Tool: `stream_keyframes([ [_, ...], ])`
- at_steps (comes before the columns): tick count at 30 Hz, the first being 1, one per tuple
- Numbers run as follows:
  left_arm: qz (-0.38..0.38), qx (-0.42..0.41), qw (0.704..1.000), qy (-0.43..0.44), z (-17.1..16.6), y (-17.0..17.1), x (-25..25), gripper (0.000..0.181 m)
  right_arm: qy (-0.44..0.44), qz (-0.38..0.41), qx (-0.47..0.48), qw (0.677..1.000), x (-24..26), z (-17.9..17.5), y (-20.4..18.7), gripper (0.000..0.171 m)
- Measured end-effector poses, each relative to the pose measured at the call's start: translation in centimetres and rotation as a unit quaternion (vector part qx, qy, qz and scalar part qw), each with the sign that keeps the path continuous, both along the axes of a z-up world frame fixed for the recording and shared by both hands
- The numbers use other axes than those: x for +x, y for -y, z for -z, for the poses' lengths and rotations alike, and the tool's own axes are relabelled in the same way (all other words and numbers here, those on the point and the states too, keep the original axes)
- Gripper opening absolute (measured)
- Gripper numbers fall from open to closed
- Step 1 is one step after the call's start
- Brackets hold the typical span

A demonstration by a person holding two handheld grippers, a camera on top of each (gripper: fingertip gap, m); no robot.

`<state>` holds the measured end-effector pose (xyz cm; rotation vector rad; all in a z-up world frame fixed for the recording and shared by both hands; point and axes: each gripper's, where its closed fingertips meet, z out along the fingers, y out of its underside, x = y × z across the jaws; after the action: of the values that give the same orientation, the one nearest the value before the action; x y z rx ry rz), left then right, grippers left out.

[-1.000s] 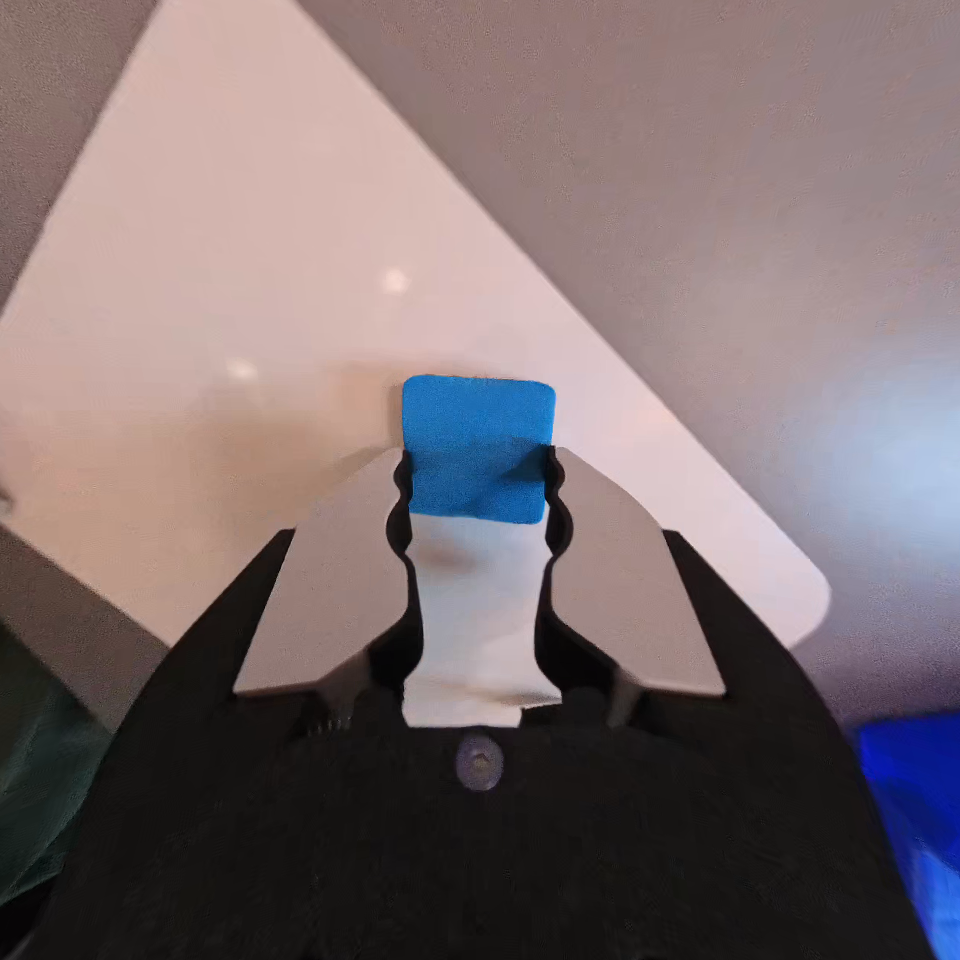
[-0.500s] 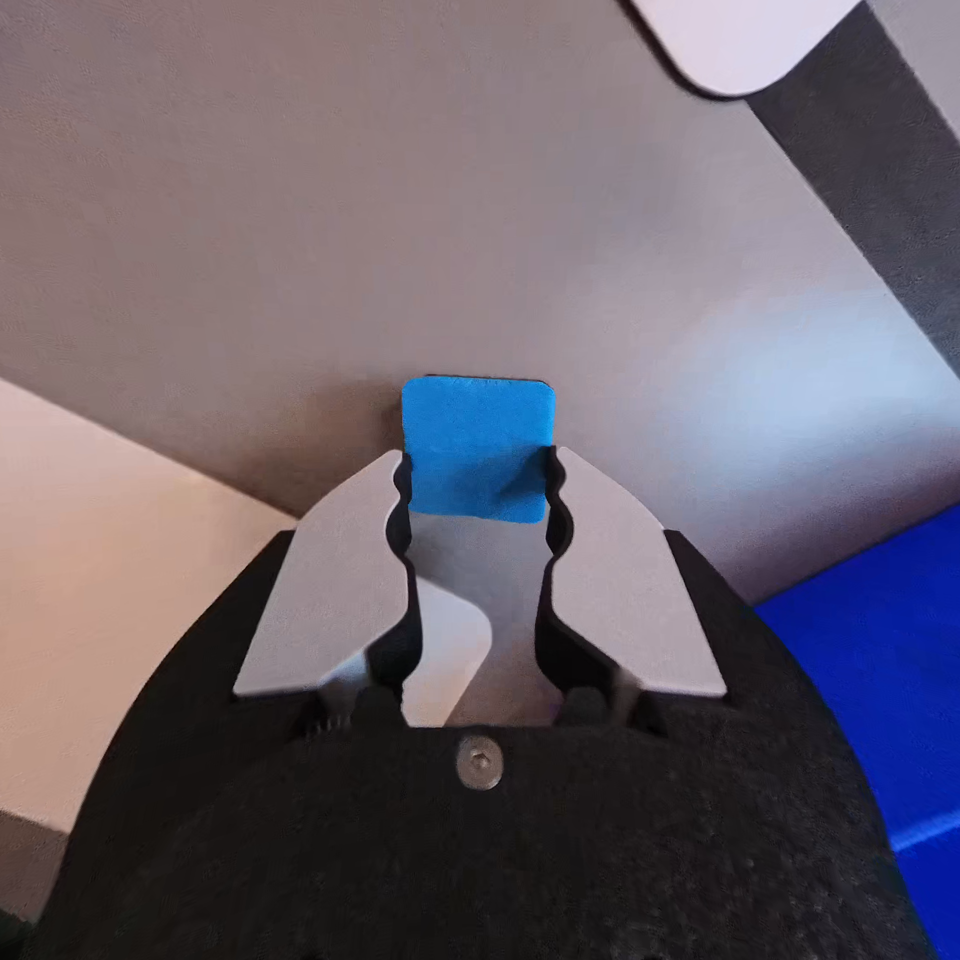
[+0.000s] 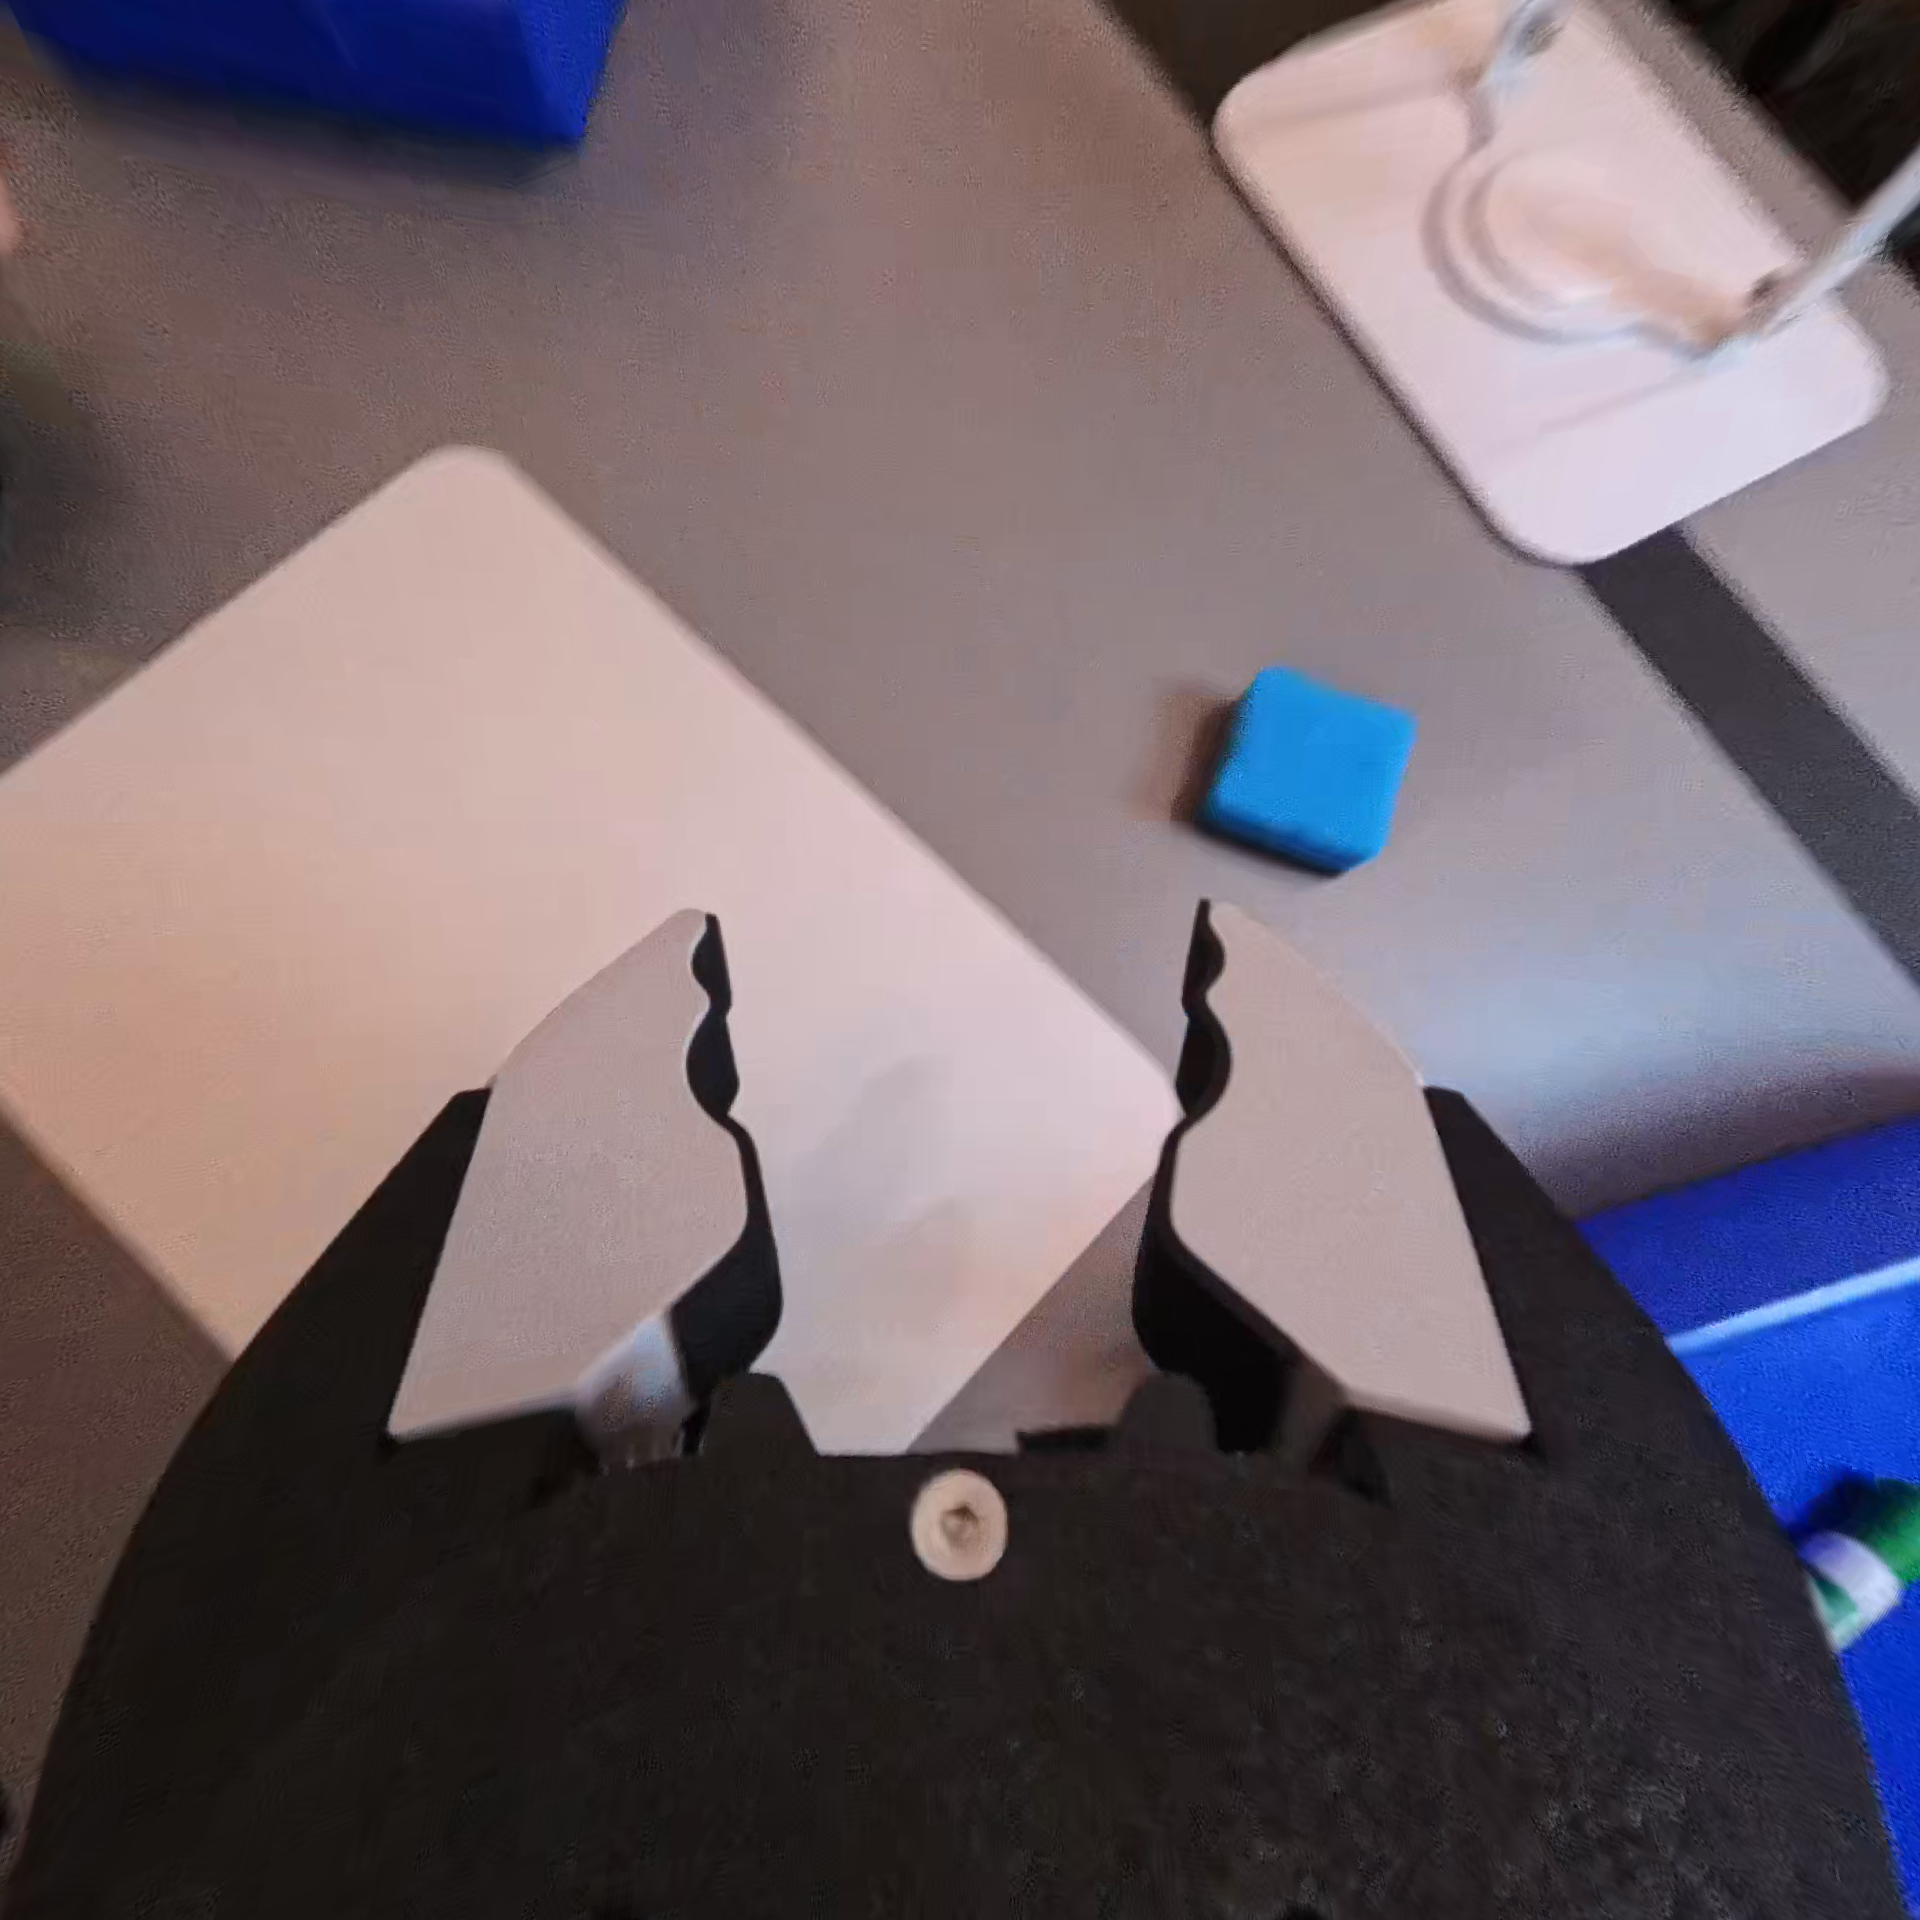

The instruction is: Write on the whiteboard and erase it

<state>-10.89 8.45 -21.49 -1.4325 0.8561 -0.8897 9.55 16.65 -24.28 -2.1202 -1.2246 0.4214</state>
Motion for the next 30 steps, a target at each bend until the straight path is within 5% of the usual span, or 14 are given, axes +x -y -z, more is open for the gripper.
stream_keyframes([
  [1,-0.005,-0.007,1.0,0.002,0.1,-0.4,-0.2,0.0,0.023,-0.039,-0.02,0.999,0.8,1.2,2.8,0.083],
  [2,-0.019,-0.015,1.0,0.007,0.1,-1.0,-0.4,0.033,0.041,-0.083,-0.033,0.995,1.3,2.3,5.6,0.08],
  [4,-0.018,-0.055,0.998,-0.017,1.3,-1.8,-0.3,0.056,0.06,-0.147,-0.054,0.986,1.3,4.3,10.4,0.081],
  [10,-0.047,-0.057,0.997,-0.036,2.1,-3.2,-0.5,0.065,0.124,-0.285,-0.026,0.95,-2.9,9.3,18.1,0.09],
  [17,-0.104,-0.028,0.992,-0.06,1.8,-3.8,-2.8,0.061,0.096,-0.318,-0.008,0.943,-4.8,9.2,15.8,0.084],
  [30,-0.209,0.006,0.977,-0.039,-1.0,-5.8,-9.1,0.051,0.035,-0.244,0.052,0.968,-4.1,8.7,10.6,0.071],
])
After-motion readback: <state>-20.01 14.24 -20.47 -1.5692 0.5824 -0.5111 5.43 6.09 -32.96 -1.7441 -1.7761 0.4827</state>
